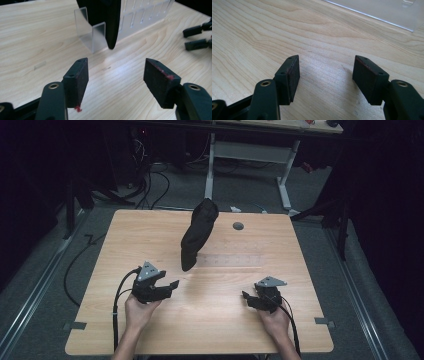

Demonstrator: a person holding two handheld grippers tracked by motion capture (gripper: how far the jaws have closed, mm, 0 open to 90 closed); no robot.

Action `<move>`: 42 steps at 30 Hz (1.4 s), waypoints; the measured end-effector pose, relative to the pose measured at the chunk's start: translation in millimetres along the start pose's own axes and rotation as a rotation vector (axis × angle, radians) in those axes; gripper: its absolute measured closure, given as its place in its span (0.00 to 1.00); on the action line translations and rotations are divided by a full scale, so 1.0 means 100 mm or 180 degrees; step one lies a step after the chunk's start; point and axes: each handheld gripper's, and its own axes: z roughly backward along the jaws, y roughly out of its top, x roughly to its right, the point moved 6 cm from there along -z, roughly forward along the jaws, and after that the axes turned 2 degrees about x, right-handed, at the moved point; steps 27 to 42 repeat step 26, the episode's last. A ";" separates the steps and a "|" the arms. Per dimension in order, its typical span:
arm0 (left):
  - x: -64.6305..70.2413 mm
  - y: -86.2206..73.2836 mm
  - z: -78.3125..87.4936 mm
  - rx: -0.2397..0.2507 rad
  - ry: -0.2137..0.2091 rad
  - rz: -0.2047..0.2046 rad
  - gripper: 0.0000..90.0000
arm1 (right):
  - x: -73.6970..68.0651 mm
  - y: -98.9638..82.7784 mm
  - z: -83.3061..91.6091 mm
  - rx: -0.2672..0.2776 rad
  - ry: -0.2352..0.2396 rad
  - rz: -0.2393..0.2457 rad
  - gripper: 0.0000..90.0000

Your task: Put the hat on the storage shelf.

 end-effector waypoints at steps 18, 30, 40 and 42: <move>-0.55 -0.59 -0.04 -0.0108 0.0693 -0.0344 0.37 | 0.00 0.00 0.00 0.0000 -0.0001 0.0000 0.43; -0.57 -0.58 -0.04 -0.0154 0.0697 -0.0191 0.35 | 0.00 0.00 0.00 0.0001 -0.0001 0.0000 0.43; -0.57 -0.58 -0.04 -0.0154 0.0697 -0.0191 0.35 | 0.00 0.00 0.00 0.0001 -0.0001 0.0000 0.43; -0.57 -0.58 -0.04 -0.0154 0.0697 -0.0191 0.35 | 0.00 0.00 0.00 0.0001 -0.0001 0.0000 0.43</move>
